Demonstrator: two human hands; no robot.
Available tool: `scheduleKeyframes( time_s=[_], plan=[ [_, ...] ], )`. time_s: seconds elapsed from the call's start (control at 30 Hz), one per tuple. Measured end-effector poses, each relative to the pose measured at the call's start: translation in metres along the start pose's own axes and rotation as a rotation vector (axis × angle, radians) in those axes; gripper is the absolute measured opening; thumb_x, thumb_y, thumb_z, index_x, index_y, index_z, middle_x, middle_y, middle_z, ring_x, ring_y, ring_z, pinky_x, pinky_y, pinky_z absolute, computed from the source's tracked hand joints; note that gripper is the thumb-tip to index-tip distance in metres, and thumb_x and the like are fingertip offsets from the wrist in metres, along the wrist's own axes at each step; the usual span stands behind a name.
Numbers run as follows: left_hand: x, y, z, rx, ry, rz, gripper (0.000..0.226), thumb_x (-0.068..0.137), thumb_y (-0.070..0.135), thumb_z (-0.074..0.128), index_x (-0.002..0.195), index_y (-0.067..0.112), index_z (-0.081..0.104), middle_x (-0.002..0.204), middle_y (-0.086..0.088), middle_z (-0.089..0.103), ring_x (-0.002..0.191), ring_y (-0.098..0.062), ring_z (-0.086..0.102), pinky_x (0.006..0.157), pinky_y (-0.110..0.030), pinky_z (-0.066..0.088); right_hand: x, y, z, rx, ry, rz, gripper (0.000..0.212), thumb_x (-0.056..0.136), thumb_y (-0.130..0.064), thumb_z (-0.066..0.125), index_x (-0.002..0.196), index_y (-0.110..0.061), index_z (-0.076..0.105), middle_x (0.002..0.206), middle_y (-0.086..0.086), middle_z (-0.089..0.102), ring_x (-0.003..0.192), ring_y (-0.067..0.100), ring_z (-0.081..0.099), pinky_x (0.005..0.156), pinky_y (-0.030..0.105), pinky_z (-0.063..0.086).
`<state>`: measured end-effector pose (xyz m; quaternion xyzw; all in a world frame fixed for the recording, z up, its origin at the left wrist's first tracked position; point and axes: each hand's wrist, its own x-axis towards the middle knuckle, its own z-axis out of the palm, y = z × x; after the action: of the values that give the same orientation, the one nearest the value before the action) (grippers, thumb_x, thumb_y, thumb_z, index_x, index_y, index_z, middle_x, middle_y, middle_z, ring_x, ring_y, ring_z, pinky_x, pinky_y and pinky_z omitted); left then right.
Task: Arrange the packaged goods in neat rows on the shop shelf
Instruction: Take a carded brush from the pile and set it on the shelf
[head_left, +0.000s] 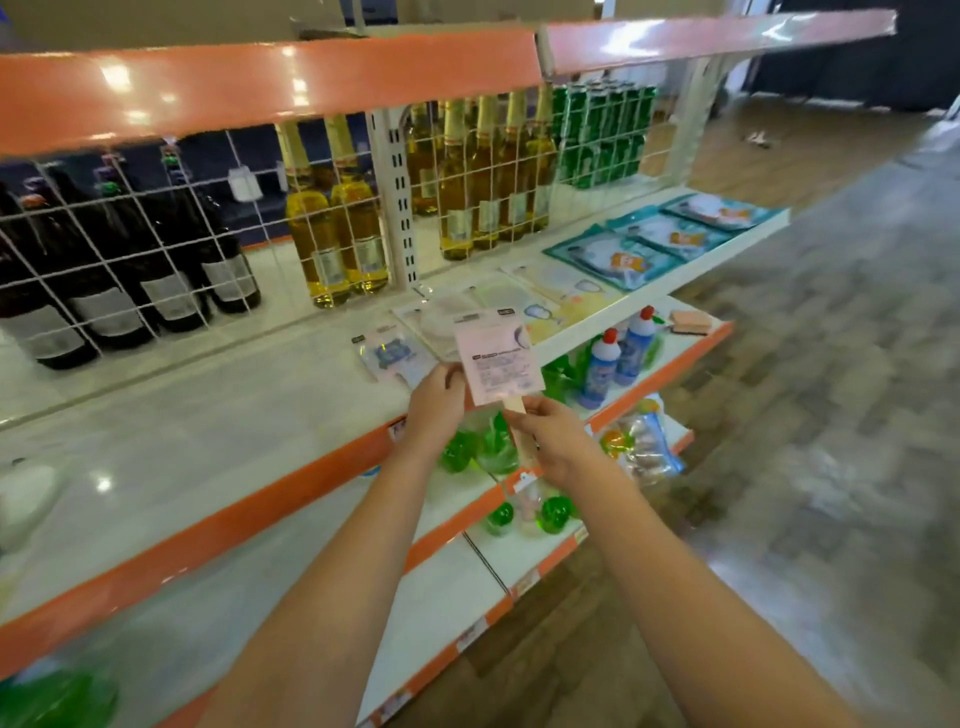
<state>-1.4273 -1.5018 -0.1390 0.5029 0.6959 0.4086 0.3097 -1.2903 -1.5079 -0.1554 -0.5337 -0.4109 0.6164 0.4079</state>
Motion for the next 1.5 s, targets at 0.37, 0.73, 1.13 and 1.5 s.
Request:
scheduleKeyframes(
  time_s=[0.37, 0.73, 1.13, 1.5],
  plan=[
    [-0.017, 0.008, 0.033, -0.412, -0.175, -0.214, 0.038, 0.098, 0.038, 0.04, 0.123, 0.019, 0.059, 0.119, -0.002, 0.065, 0.111, -0.022, 0.059, 0.09, -0.035, 0.047, -0.031, 0.018, -0.026, 0.041, 0.163, 0.005, 0.025, 0.086, -0.001, 0.064, 0.11, 0.001, 0.057, 0.09, 0.008, 0.063, 0.071, 0.015, 0.059, 0.066, 0.027, 0.051],
    [-0.027, -0.016, 0.032, -0.556, -0.275, -0.304, 0.041, 0.096, 0.045, 0.043, 0.117, 0.015, 0.063, 0.105, -0.005, 0.071, 0.085, -0.015, 0.065, 0.062, -0.025, 0.047, -0.058, 0.039, -0.007, 0.011, 0.251, -0.025, 0.023, 0.087, -0.004, 0.065, 0.108, 0.0, 0.057, 0.094, 0.011, 0.062, 0.071, 0.014, 0.06, 0.066, 0.025, 0.053],
    [-0.044, -0.014, 0.016, -0.733, -0.302, -0.268, 0.019, 0.1, 0.019, 0.045, 0.113, 0.017, 0.058, 0.096, 0.0, 0.068, 0.084, -0.011, 0.066, 0.064, -0.022, 0.055, -0.073, 0.045, 0.003, -0.203, 0.292, -0.059, 0.015, 0.087, -0.017, 0.067, 0.095, -0.02, 0.056, 0.085, -0.008, 0.06, 0.076, 0.008, 0.058, 0.064, 0.017, 0.047],
    [-0.033, -0.006, 0.014, -0.695, -0.152, -0.195, 0.017, 0.1, 0.022, 0.046, 0.111, 0.023, 0.059, 0.102, 0.002, 0.069, 0.095, -0.015, 0.067, 0.067, -0.026, 0.052, -0.079, 0.034, 0.008, -0.821, 0.301, -0.096, 0.036, 0.094, -0.031, 0.056, 0.128, -0.021, 0.049, 0.114, -0.001, 0.062, 0.099, 0.019, 0.061, 0.08, 0.035, 0.053]
  ],
)
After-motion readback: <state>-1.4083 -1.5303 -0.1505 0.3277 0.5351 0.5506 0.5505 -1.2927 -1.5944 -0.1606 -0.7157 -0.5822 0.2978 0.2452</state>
